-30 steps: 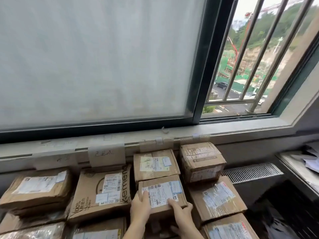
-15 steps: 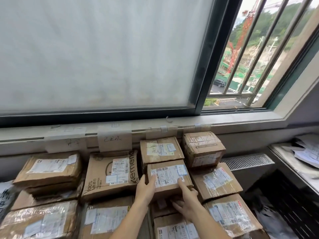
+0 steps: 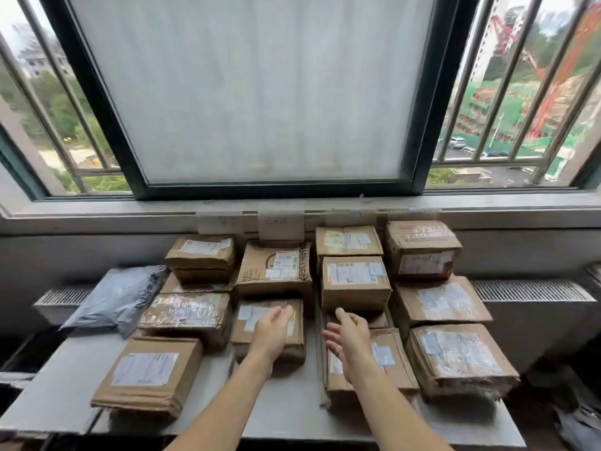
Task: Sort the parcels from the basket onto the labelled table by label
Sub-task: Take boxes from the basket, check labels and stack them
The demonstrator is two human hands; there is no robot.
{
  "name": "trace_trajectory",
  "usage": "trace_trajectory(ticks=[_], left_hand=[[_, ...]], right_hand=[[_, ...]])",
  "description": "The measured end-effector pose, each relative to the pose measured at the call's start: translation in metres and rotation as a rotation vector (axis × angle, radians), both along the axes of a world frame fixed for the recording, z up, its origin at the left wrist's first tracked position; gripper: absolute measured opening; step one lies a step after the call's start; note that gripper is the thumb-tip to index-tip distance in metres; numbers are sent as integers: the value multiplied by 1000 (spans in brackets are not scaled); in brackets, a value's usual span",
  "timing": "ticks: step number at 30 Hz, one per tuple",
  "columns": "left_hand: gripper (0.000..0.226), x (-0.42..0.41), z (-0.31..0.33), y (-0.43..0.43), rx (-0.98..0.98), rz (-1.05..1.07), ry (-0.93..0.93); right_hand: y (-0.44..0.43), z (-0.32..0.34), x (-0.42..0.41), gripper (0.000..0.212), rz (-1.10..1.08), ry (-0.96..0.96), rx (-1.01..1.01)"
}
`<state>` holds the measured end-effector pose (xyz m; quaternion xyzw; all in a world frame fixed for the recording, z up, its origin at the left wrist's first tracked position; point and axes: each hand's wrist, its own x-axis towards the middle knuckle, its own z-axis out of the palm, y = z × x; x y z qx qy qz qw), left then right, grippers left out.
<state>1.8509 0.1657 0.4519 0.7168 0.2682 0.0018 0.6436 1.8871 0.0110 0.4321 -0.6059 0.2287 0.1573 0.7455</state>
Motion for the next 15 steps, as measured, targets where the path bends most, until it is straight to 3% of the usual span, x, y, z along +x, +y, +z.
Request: trace_trajectory(ticks=[7, 15], left_hand=[[53, -99, 12, 70, 35, 166, 9], [29, -218, 21, 178, 0, 307, -52]], right_hand=[[87, 28, -88, 24, 284, -35, 49], [217, 50, -183, 21, 497, -106, 73]])
